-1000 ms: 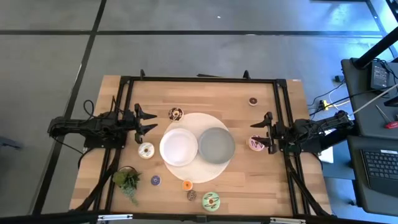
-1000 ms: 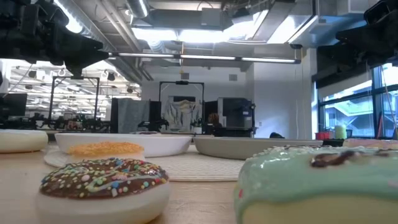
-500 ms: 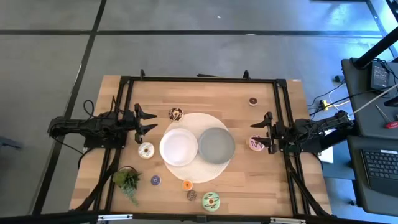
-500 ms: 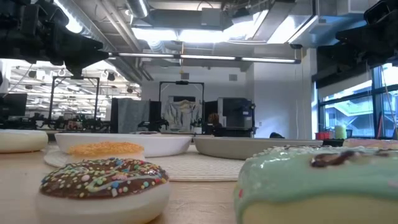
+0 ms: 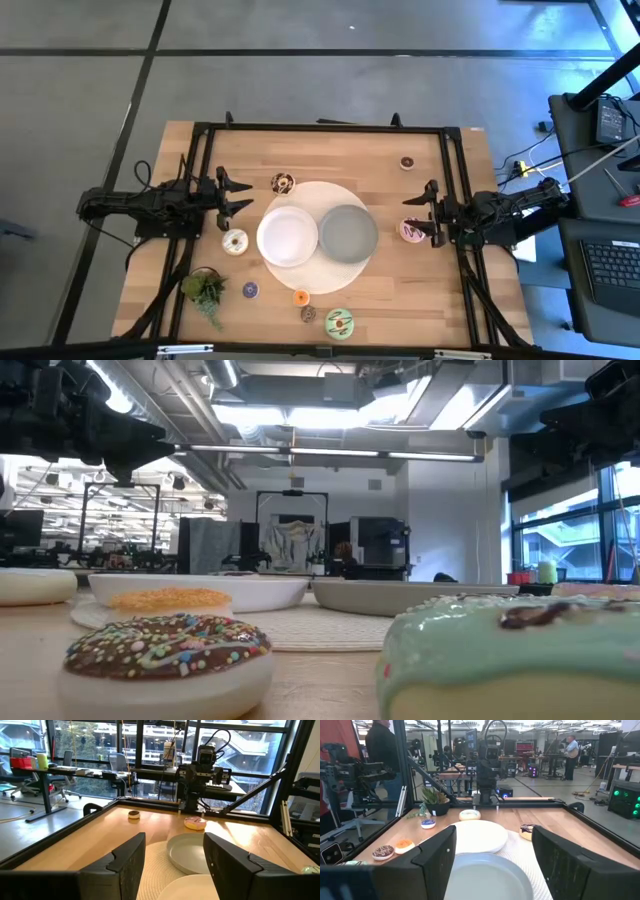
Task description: Pick & Place donuts
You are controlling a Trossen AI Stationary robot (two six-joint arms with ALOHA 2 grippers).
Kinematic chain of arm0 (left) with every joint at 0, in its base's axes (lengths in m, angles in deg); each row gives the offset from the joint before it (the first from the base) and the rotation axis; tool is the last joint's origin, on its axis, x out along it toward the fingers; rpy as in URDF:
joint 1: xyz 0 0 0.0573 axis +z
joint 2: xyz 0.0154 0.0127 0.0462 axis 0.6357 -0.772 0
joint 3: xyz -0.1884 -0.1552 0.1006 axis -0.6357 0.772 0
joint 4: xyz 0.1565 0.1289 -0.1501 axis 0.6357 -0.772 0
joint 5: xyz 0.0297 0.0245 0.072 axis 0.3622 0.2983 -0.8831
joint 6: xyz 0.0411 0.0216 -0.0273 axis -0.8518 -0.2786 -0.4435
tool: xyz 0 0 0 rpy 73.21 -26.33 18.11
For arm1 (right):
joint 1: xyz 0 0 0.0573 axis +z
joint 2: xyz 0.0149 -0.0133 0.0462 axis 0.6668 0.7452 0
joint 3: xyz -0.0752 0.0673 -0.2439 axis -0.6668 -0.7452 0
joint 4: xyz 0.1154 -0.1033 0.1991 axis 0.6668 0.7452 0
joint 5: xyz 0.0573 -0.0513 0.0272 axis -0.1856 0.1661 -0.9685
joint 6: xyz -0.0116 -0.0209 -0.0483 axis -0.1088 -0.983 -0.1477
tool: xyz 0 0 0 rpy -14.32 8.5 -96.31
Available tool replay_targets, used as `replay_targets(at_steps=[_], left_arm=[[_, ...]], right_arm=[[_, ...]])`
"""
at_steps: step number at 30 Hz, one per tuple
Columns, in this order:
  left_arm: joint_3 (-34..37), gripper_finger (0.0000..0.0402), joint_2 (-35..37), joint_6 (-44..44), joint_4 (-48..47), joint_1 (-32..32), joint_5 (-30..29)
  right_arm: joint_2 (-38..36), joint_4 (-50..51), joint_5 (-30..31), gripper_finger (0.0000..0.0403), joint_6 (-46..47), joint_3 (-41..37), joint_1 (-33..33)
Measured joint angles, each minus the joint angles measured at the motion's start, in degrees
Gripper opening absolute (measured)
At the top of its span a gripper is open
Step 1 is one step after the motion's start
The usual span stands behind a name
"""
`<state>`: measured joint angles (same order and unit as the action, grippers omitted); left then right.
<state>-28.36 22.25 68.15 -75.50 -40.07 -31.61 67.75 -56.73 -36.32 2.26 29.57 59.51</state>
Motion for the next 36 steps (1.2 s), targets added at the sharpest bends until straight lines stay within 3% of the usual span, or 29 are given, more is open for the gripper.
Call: replay_targets(at_steps=[36], left_arm=[[0.0,0.0196,0.0,0.0,0.0,0.0,0.0]], right_arm=[[0.0,0.1,-0.4,0.0261,5.9,0.0,0.0]])
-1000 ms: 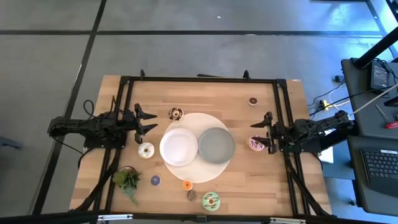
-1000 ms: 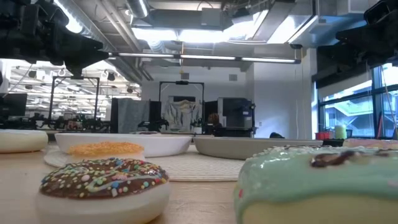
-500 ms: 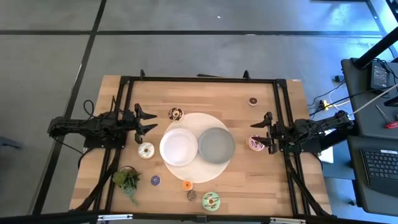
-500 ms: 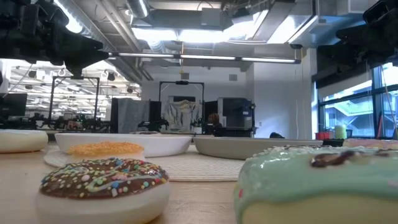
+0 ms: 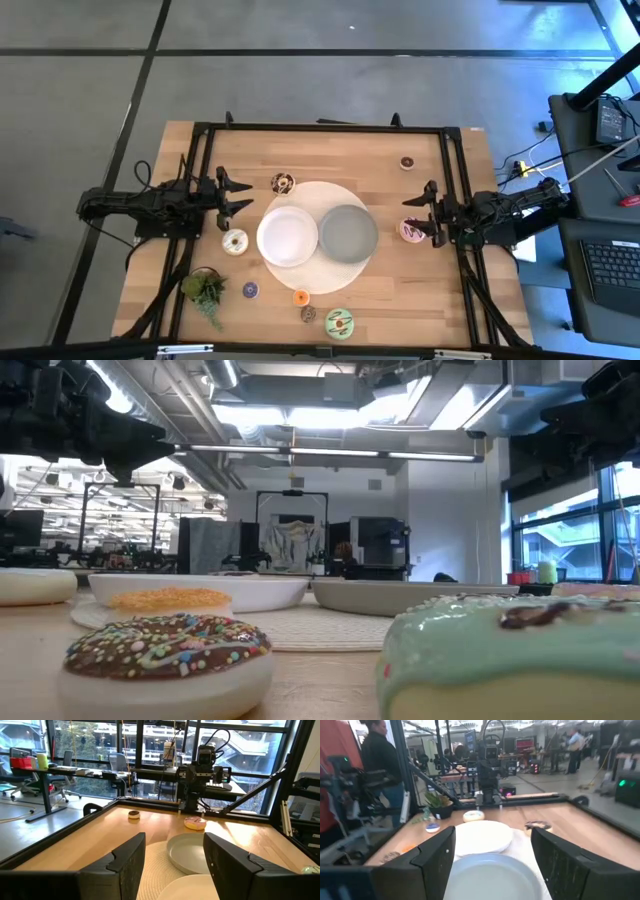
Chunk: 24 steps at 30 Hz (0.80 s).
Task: Pick & Place donuts
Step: Put the big black donut on the white plate
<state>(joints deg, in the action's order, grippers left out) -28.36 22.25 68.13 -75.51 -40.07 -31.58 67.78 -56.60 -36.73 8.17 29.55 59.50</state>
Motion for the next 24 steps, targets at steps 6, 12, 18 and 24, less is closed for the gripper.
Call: replay_targets(at_steps=[6,12,18,24], left_arm=[[0.0,0.0196,0.0,0.0,0.0,0.0,0.0],[0.0,0.0196,0.0,0.0,0.0,0.0,0.0],[0.0,0.0196,0.0,5.1,0.0,0.0,0.0],[0.0,0.0196,0.0,8.1,0.4,0.0,-0.5]], right_arm=[[0.0,0.0,-0.1,0.0261,3.4,0.0,0.0],[0.0,0.0,-0.1,0.0261,3.8,0.0,0.0],[0.0,0.0,-0.1,0.0261,6.4,0.0,0.0],[0.0,0.0,0.0,0.0261,6.2,0.0,0.0]])
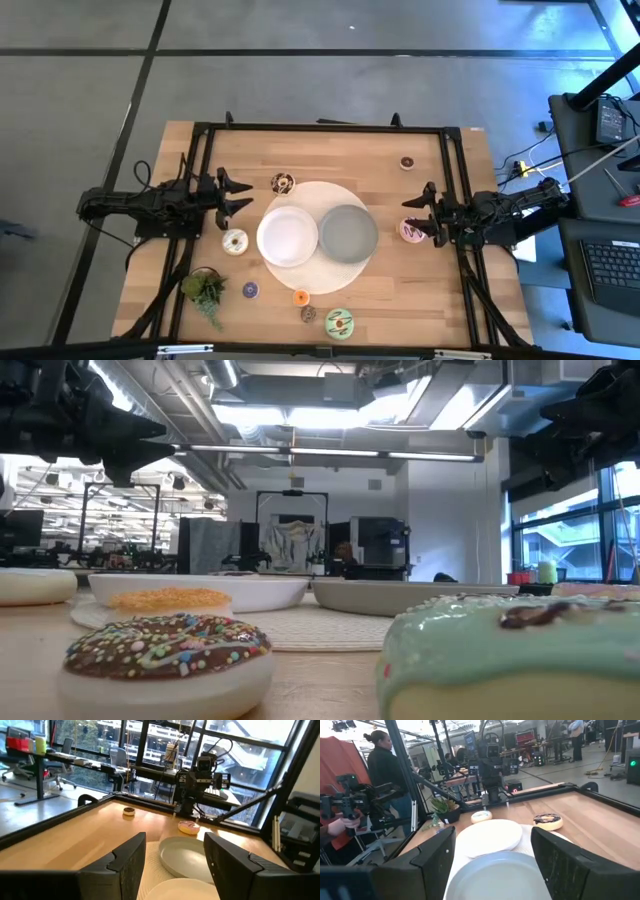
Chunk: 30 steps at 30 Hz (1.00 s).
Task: Pick & Place donuts
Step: Put the big black donut on the white plate
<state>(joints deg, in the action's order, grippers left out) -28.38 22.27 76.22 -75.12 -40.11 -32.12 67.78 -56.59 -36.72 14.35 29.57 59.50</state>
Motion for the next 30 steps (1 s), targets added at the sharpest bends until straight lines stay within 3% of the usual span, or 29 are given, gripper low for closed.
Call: replay_targets(at_steps=[2,7,12,16,20,25,30], left_arm=[[0.0,0.0196,0.0,0.1,0.0,0.0,-1.8],[-0.2,0.0196,-0.4,5.7,1.4,0.1,-15.9],[-3.2,0.0196,-5.8,6.2,1.4,1.5,-18.6],[-8.0,0.0196,-15.2,10.7,0.9,4.4,-21.4],[-15.6,0.0196,-26.9,15.2,-1.2,8.4,-20.5],[-27.0,0.0196,-43.1,19.2,-12.2,14.6,-17.9],[-34.5,0.0196,-57.8,21.9,-20.2,21.1,-7.2]], right_arm=[[0.0,0.0,1.0,0.0261,0.1,0.0,0.0],[0.0,-0.4,6.5,0.0261,0.2,0.0,0.0],[0.0,-0.7,9.0,0.0261,1.2,0.0,0.0],[0.0,-0.7,9.1,0.0261,-0.3,0.0,0.0],[0.0,-0.7,9.2,0.0261,-1.7,0.0,0.0],[0.0,-0.7,9.7,0.0261,-1.8,0.0,0.0],[0.0,-0.7,9.7,0.0261,-1.7,0.0,0.0]])
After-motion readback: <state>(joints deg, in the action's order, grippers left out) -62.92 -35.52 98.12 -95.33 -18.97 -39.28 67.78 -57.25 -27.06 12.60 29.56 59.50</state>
